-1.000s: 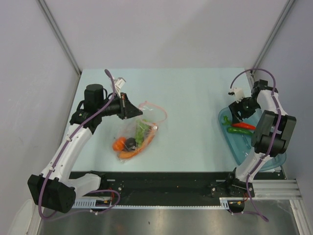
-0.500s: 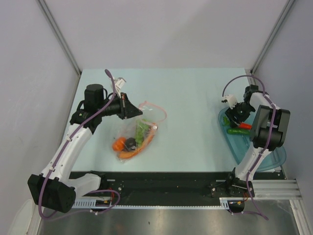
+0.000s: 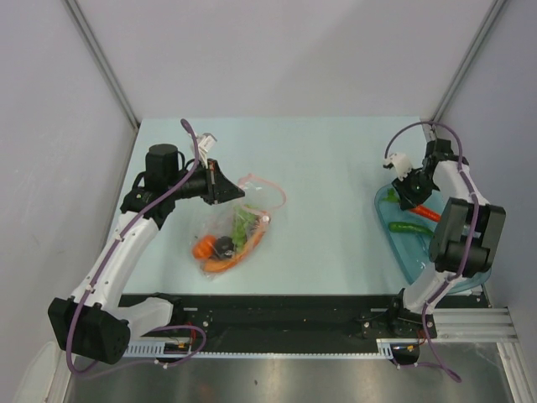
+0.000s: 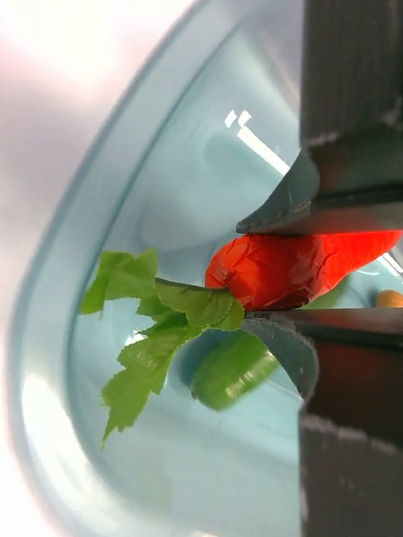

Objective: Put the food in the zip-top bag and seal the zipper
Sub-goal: Pick up the fake vegetable from the bin.

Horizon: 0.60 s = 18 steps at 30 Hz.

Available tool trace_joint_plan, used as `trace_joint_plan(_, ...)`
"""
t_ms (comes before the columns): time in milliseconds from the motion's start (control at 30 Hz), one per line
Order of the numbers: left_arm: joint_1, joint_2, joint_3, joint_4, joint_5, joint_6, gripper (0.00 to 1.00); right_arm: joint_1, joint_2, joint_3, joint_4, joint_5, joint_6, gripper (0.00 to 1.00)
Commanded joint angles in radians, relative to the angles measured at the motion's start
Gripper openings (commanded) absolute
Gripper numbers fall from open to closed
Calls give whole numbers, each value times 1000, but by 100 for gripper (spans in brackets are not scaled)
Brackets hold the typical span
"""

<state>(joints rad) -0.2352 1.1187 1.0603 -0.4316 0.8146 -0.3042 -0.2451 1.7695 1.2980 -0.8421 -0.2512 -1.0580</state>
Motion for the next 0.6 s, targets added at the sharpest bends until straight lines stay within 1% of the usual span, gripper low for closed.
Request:
trace_joint_plan(0,5,-26,1,19,12,16,0,30,-215,23,34,-91,139,0)
trace_joint_plan(33,5,-28,1,21,14,13,0,32,-244,29,47,-120,226,0)
trace_joint_plan(67,5,-31,-5,25,14,11,0,35,-299,44,76,-153,269,0)
trace_joint_plan(100,5,-33,-8,30,12,8,0,39,-323,50,95,-213,314,0)
trace_joint_plan(133,5,-33,-10,31,15,2,0,50,-341,58,130,-235,369,0)
trace_joint_plan(167,5,-31,-11,33,17,-1,0,84,-357,72,142,-253,460,0)
trace_joint_plan(233,5,-27,-6,34,18,-6,0,127,-387,104,200,-295,564,0)
trace_joint_plan(267,5,-26,-2,34,18,-6,0,177,-392,110,231,-304,681,0)
trace_joint_plan(300,5,-22,1,37,18,-7,0,199,-401,118,271,-316,747,0)
trace_joint_plan(333,5,-20,3,39,20,-12,0,226,-404,118,370,-319,816,0)
trace_joint_plan(367,5,-19,4,40,20,-13,0,275,-403,118,429,-312,992,0)
trace_joint_plan(400,5,-17,7,44,21,-16,0,306,-401,118,484,-294,1065,0)
trace_joint_plan(433,5,-16,7,41,20,-18,0,332,-391,119,583,-266,1158,0)
trace_joint_plan(467,5,-14,7,40,18,-18,0,358,-383,122,628,-251,1220,0)
trace_joint_plan(500,5,-17,7,37,20,-18,0,413,-374,122,671,-235,1341,0)
trace_joint_plan(533,5,-20,6,39,17,-18,0,435,-355,122,749,-226,1395,0)
trace_joint_plan(567,5,-23,1,39,15,-18,1,463,-346,122,783,-221,1443,0)
